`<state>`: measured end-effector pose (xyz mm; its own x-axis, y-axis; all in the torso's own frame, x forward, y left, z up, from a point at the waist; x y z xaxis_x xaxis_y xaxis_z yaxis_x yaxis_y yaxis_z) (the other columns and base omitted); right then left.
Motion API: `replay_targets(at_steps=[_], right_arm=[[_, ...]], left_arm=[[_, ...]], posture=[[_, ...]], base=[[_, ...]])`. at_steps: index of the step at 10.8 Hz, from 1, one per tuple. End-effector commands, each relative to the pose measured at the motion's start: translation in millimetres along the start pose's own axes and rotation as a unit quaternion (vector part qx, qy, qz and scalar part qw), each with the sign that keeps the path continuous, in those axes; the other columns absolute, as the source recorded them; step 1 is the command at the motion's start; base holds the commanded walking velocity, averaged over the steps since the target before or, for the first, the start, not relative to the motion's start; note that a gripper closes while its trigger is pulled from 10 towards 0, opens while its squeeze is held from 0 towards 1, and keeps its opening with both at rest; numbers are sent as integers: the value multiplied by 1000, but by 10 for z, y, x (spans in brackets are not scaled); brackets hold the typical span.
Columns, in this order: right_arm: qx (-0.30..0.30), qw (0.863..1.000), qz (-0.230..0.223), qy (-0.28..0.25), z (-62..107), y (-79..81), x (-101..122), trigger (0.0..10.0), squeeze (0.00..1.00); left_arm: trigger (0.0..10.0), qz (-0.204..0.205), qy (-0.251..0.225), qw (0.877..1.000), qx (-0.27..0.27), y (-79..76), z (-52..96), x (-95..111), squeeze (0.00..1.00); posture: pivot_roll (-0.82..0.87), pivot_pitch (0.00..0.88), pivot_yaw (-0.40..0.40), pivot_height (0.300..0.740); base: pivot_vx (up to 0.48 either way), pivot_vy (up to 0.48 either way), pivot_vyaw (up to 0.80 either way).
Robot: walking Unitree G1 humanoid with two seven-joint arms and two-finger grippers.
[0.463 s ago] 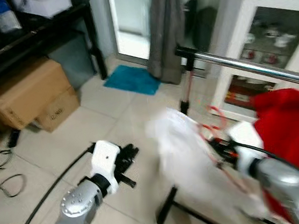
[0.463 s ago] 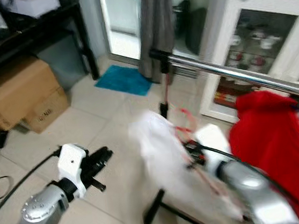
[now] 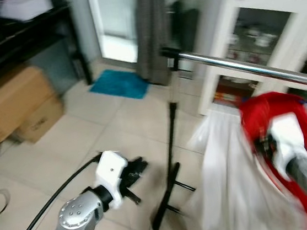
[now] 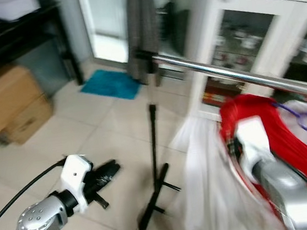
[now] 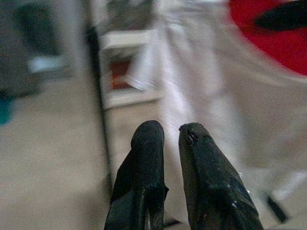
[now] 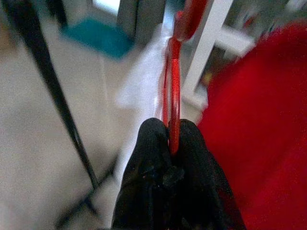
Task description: Hang hanger
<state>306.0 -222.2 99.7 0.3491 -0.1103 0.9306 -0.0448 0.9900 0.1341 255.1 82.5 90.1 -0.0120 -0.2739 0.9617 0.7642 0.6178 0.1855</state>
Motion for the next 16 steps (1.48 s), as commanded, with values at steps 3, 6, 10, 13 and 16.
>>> replay_targets(at_steps=[3,6,10,13,16], right_arm=[[-12,995,-5,-101,-41,276,427,10000,0],[-38,993,-39,-103,-183,380,457,10000,0],[-87,994,-48,-36,-583,462,462,10000,0],[-87,994,-68,19,-576,445,244,10000,1000],[-32,996,-72,-36,-315,470,367,10000,1000]], left_arm=[[10000,-30,-46,997,-59,-126,-49,303,0],[10000,-42,-47,996,-67,-118,-71,348,0],[10000,-50,-39,994,-85,-139,-70,351,0],[10000,-50,-36,994,-90,-157,-49,349,0],[10000,-20,-33,999,-24,18,-47,313,0]], posture=[[88,45,-17,740],[95,43,-13,740],[111,43,-19,740],[116,31,-32,740],[109,18,-19,740]], base=[[0,0,0],[0,0,0],[0,0,0],[0,0,0],[0,0,0]])
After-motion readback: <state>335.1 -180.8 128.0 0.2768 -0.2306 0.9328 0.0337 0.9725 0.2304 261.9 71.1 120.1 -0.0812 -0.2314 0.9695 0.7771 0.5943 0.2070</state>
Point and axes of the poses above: a point about 5 cm out from each wrist's last joint towards the gripper, its own z axis pointing back from the gripper into the wrist, its own x axis along the axis of the wrist's last joint, y = z × x, the point moved 6 cm from there along -z, pointing out of the wrist towards the gripper, and after that the axes turned 13 degrees about -z, right-handed, at the moved point
